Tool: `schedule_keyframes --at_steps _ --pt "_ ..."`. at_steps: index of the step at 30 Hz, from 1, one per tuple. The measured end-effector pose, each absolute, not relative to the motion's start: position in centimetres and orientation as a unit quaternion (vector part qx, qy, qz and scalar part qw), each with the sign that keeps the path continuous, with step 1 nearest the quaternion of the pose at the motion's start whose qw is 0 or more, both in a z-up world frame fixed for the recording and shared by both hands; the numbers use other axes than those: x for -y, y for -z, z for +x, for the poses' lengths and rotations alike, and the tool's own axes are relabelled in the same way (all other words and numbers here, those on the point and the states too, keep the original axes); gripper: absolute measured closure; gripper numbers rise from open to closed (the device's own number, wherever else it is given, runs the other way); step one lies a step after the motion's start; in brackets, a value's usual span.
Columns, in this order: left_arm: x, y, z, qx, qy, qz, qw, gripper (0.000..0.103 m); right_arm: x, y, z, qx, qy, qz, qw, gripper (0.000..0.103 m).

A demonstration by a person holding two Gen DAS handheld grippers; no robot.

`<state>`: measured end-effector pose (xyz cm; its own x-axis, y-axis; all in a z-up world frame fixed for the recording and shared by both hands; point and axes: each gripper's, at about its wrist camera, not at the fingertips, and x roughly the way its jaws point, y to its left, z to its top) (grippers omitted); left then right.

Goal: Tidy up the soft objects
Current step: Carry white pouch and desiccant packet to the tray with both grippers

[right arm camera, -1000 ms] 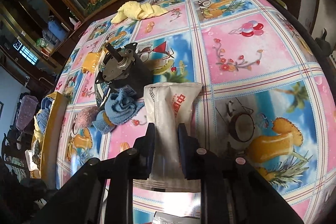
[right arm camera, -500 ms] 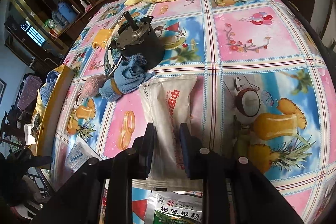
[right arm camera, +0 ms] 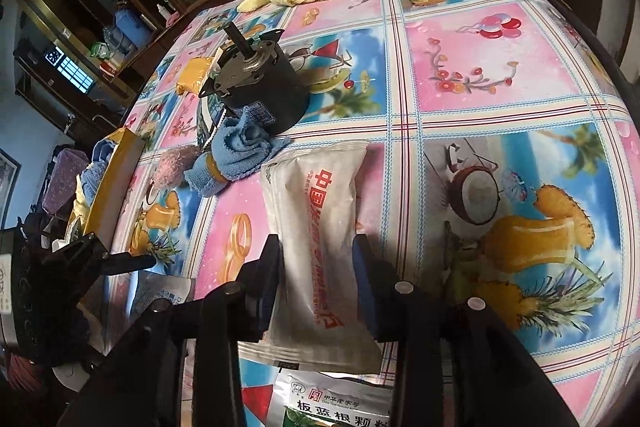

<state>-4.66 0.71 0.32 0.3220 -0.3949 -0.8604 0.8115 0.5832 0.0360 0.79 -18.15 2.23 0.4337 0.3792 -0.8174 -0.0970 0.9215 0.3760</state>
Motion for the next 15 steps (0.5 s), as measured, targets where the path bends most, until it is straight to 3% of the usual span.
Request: schedule_keyframes --at_steps 1,3,5,7,10,15 --pt "-0.9 -0.3 -4.4 -0.444 0.382 0.221 0.78 0.021 18.1 -2.2 0.8 -0.511 -0.144 0.134 0.837 0.065" --pt "-0.9 -0.4 -4.8 -0.437 0.377 0.21 0.789 0.033 17.6 -2.3 0.7 -0.509 -0.143 0.121 0.84 0.065" --pt "-1.0 -0.8 -5.3 -0.437 0.369 0.202 0.795 0.057 17.3 -2.3 0.6 -0.509 -0.144 0.112 0.841 0.065" --pt "-1.3 -1.0 -5.8 -0.439 0.363 0.191 0.799 0.065 17.2 -2.4 0.4 -0.512 -0.15 0.118 0.838 0.068" --pt "-2.3 -1.2 -5.9 -0.445 0.36 0.149 0.806 0.066 16.8 -2.9 -0.3 -0.503 -0.161 0.121 0.841 0.08" --pt "-5.9 -3.0 -6.3 -0.434 0.366 0.045 0.822 0.066 16.5 -3.8 -1.5 -0.487 -0.176 0.141 0.844 0.083"
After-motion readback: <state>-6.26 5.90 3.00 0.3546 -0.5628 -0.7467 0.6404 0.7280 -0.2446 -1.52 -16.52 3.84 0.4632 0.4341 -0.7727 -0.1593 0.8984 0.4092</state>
